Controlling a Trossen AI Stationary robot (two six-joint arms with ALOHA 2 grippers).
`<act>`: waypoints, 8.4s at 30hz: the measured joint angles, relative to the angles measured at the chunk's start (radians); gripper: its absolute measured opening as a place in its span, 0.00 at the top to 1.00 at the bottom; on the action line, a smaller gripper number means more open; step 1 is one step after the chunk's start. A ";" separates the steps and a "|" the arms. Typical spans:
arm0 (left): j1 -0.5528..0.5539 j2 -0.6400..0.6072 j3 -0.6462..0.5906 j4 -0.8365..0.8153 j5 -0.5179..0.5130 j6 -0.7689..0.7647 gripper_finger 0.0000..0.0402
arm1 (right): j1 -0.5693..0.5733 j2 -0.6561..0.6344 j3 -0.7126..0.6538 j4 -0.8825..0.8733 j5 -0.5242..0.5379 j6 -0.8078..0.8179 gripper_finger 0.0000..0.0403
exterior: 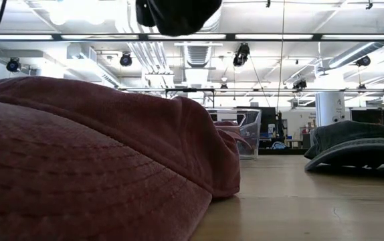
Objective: Pick & Place hat
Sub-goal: Put the left black cap into the left transparent bin
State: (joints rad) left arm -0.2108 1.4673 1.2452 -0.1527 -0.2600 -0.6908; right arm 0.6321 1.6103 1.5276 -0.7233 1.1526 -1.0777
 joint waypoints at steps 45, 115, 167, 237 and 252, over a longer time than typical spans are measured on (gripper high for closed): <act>-0.009 -0.065 0.114 -0.209 0.006 -0.101 0.44 | -0.018 0.059 0.002 0.192 -0.003 0.243 0.97; -0.258 -0.253 0.334 -1.414 -0.550 -0.411 0.43 | -0.341 0.040 -0.057 0.445 -0.259 1.771 0.97; -0.480 -0.682 -0.121 -1.388 -0.670 -0.414 0.43 | -0.634 0.886 0.759 0.199 -0.825 2.102 0.63; -0.439 -0.566 -1.050 -0.221 -0.541 -1.092 0.43 | -0.711 0.831 0.818 -0.165 -1.261 1.519 0.94; -0.432 -0.569 -1.012 -0.215 -0.550 -1.012 0.43 | -0.706 0.845 0.790 -0.287 -1.220 1.564 0.94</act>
State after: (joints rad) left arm -0.6430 0.8984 0.2331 -0.3674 -0.8101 -1.7025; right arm -0.0740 2.4549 2.3179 -1.0106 -0.0676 0.4867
